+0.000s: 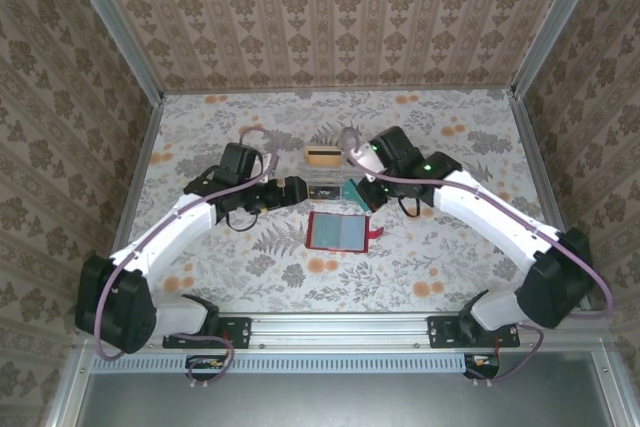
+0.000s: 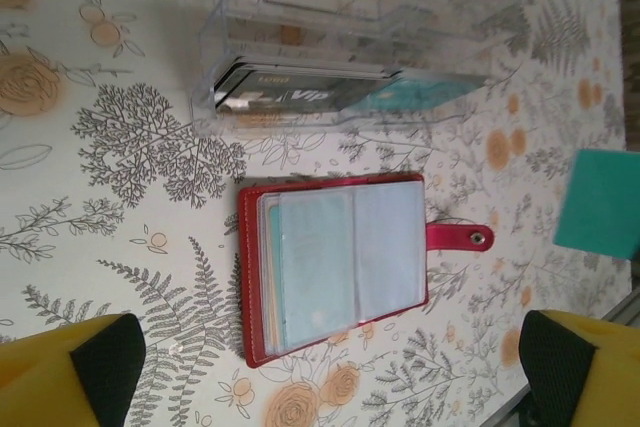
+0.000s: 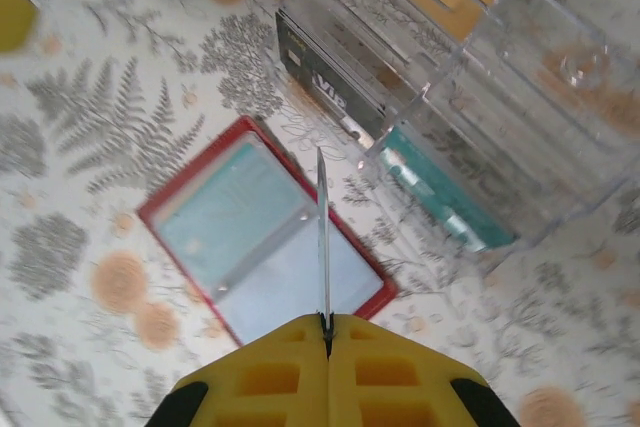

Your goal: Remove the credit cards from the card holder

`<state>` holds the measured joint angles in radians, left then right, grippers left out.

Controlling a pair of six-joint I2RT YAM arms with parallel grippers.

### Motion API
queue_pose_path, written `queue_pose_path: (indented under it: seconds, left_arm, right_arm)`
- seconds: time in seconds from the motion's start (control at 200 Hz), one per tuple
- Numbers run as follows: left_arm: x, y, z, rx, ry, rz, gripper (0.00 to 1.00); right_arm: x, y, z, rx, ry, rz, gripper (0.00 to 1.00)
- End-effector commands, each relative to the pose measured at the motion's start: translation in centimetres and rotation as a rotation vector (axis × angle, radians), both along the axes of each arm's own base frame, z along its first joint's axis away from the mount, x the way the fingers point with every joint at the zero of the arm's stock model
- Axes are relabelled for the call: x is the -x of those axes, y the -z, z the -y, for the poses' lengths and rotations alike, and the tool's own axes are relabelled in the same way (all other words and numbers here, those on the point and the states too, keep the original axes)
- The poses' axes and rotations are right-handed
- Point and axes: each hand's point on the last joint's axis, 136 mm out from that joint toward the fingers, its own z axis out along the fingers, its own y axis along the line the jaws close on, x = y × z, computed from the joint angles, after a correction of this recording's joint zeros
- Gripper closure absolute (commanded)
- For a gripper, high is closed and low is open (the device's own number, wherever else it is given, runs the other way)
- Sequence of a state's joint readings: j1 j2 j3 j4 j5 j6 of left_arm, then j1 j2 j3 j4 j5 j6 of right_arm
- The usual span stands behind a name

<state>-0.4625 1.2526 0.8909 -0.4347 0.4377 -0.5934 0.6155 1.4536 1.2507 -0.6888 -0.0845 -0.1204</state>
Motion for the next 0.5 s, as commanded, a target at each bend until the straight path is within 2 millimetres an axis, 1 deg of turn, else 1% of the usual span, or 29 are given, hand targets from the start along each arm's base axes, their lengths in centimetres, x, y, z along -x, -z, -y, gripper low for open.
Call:
queue_pose_path:
  seconds: [0.0, 0.085, 0.175, 0.345, 0.425, 0.495]
  left_arm:
    - [0.5, -0.2, -1.3, 0.01, -0.032, -0.003, 0.0]
    - [0.5, -0.6, -1.9, 0.014, -0.048, 0.013, 0.0]
    - [0.5, -0.9, -2.8, 0.01, -0.071, 0.024, 0.0]
    - [0.2, -1.2, -4.1, 0.015, -0.113, 0.041, 0.0]
    - [0.0, -1.1, -4.4, 0.017, -0.125, 0.037, 0.0]
    - [-0.1, -1.1, -4.6, 0.018, -0.132, 0.034, 0.0]
  right_arm:
    - [-1.0, 1.0, 1.4, 0.309, -0.203, 0.099, 1.0]
    - [-1.9, 1.8, 1.6, 0.466, -0.305, 0.13, 1.0]
    - [-3.2, 2.4, 1.5, 0.568, -0.373, 0.187, 1.0]
    - [-5.2, 3.2, 0.8, 0.659, -0.457, 0.274, 1.0]
    - [-5.7, 3.6, 0.1, 0.682, -0.496, 0.301, 1.0]
    - [-5.7, 3.9, -0.4, 0.683, -0.52, 0.305, 1.0]
